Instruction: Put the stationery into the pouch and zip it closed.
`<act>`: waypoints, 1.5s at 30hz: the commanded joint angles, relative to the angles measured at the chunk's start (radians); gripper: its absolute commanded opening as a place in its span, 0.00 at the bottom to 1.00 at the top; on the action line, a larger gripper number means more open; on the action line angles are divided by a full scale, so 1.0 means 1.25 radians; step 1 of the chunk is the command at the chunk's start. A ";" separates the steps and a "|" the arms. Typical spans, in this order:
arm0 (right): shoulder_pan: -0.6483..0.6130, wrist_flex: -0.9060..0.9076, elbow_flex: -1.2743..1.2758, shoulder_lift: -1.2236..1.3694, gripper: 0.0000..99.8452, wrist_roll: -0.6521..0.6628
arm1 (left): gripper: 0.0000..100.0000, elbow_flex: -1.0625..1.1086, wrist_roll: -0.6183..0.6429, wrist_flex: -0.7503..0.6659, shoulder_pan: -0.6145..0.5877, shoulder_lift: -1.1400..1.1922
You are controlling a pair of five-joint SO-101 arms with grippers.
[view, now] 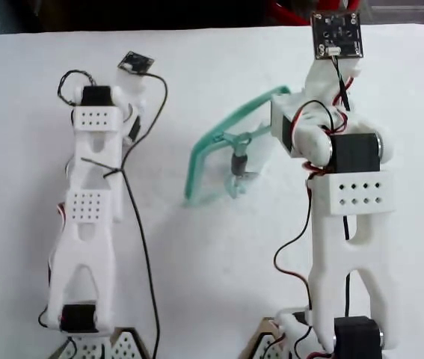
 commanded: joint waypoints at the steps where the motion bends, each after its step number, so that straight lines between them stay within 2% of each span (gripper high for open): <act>1: -0.007 0.004 0.016 0.006 0.02 -0.001 | 0.02 -0.025 0.010 0.028 -0.036 -0.007; 8: -0.008 0.010 0.016 0.006 0.02 -0.001 | 0.02 -0.025 0.009 0.055 -0.034 -0.013; 15: -0.008 0.007 0.016 0.007 0.02 -0.001 | 0.02 -0.016 0.049 0.066 -0.045 -0.115; 20: -0.008 -0.008 0.015 0.012 0.02 -0.001 | 0.02 0.037 0.052 0.068 -0.019 -0.226; 25: -0.008 -0.009 0.015 0.012 0.02 -0.001 | 0.02 0.215 0.070 0.065 0.021 -0.449; 28: -0.007 0.001 0.016 0.010 0.02 -0.001 | 0.02 0.354 0.118 0.065 0.042 -0.643; 36: -0.008 -0.003 0.016 0.009 0.02 -0.001 | 0.02 0.657 0.128 0.034 0.159 -1.168; 42: -0.008 -0.003 0.016 0.012 0.02 -0.001 | 0.02 0.779 0.318 -0.022 0.214 -1.423; 45: -0.008 -0.003 0.016 0.012 0.02 -0.001 | 0.02 0.900 0.482 -0.052 0.269 -1.528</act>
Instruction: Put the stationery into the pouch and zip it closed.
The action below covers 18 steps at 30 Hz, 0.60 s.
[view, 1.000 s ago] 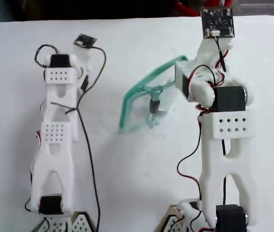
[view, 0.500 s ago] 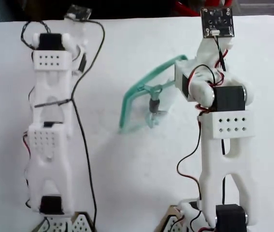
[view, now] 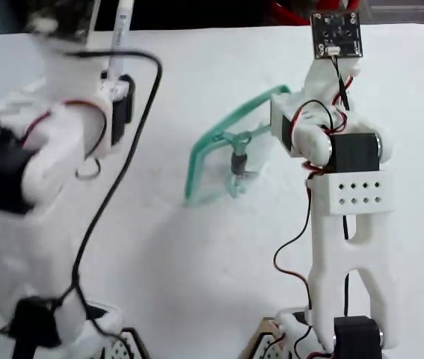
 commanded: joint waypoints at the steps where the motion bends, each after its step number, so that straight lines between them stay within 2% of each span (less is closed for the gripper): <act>1: -0.008 0.004 0.016 0.012 0.02 -0.001 | 0.02 0.167 0.230 -0.071 0.094 -0.191; 3: -0.008 0.006 0.016 0.012 0.02 -0.001 | 0.02 0.282 0.239 -0.153 0.133 -0.276; 6: -0.007 0.006 0.018 0.012 0.02 -0.001 | 0.02 0.479 0.239 -0.339 0.150 -0.424; 10: -0.012 -0.004 0.034 0.012 0.02 -0.001 | 0.02 0.770 0.239 -0.675 0.154 -0.596; 12: -0.013 -0.010 0.036 0.012 0.02 -0.001 | 0.02 0.902 0.239 -0.867 0.154 -0.634; 14: -0.012 -0.010 0.036 0.012 0.02 -0.001 | 0.02 0.986 0.241 -1.008 0.176 -0.640; 16: -0.008 -0.010 0.036 0.012 0.02 -0.001 | 0.02 1.027 0.239 -1.073 0.219 -0.640; 18: -0.008 -0.010 0.036 0.012 0.02 -0.001 | 0.02 1.040 0.221 -1.091 0.276 -0.639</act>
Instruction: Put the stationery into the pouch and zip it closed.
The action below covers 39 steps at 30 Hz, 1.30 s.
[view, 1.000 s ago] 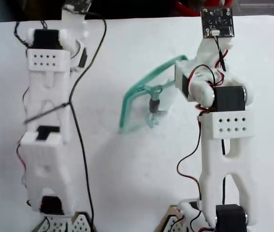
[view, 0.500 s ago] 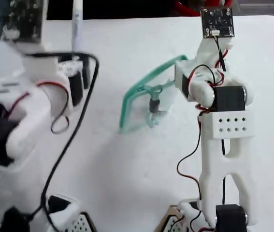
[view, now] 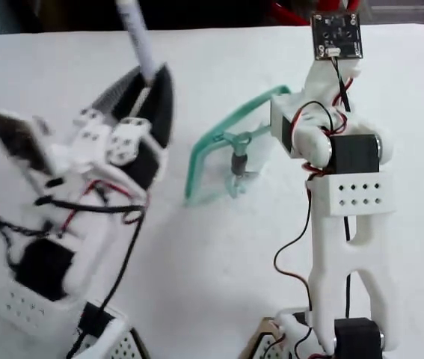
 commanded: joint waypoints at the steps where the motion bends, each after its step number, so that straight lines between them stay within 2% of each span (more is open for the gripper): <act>1: -0.008 -0.002 0.022 0.013 0.02 -0.001 | 0.02 0.048 -0.032 -0.139 0.120 -0.019; 4: -0.008 -0.003 0.022 0.013 0.02 -0.001 | 0.02 0.048 -0.064 -0.191 0.172 0.009; 8: -0.008 -0.003 0.022 0.013 0.02 -0.001 | 0.02 0.038 -0.063 -0.279 0.182 0.126; 13: -0.003 -0.007 0.022 0.013 0.02 -0.002 | 0.02 -0.015 -0.063 -0.286 0.192 0.252; 19: 0.041 -0.013 0.023 0.014 0.02 -0.006 | 0.02 -0.015 -0.066 -0.288 0.191 0.266; 26: 0.020 -0.013 0.023 0.014 0.02 -0.007 | 0.02 0.083 -0.069 -0.458 0.190 0.267; 30: 0.020 -0.013 0.023 0.014 0.02 -0.007 | 0.02 0.091 -0.070 -0.468 0.190 0.276; 36: 0.026 -0.012 0.023 0.013 0.02 -0.007 | 0.02 0.086 -0.090 -0.469 0.144 0.398; 39: 0.024 -0.013 0.023 0.014 0.02 -0.007 | 0.02 0.102 -0.090 -0.455 0.137 0.387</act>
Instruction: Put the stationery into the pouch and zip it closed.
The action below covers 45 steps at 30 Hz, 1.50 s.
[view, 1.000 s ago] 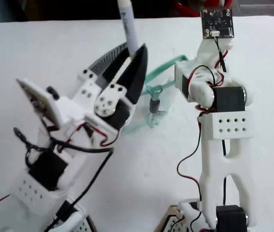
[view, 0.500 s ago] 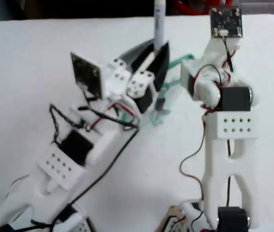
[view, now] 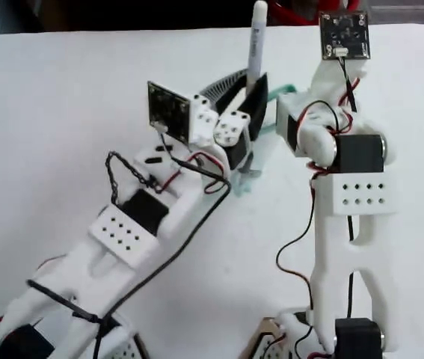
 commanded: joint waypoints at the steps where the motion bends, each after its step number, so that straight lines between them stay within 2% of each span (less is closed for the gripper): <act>1: 0.001 -0.002 0.016 0.014 0.02 -0.006 | 0.03 0.011 -0.009 0.002 -0.017 -0.018; 8: 0.001 -0.003 0.016 0.014 0.02 -0.005 | 0.03 0.091 -0.010 0.010 -0.014 -0.131; 13: -0.002 -0.003 0.016 0.014 0.02 -0.005 | 0.03 0.180 -0.011 0.010 0.036 -0.212; 19: -0.002 -0.003 0.016 0.014 0.02 -0.002 | 0.08 0.254 -0.149 0.010 0.102 -0.260; 26: -0.002 -0.003 0.016 0.014 0.02 -0.001 | 0.11 0.253 -0.151 0.014 0.106 -0.266; 28: -0.002 -0.003 0.016 0.014 0.02 0.000 | 0.11 0.221 -0.150 0.061 0.107 -0.266; 35: -0.002 -0.003 0.016 0.014 0.02 0.000 | 0.14 0.023 -0.149 0.344 0.100 -0.266; 45: -0.003 -0.003 0.016 0.014 0.02 -0.001 | 0.15 -0.090 -0.147 0.396 -0.001 -0.266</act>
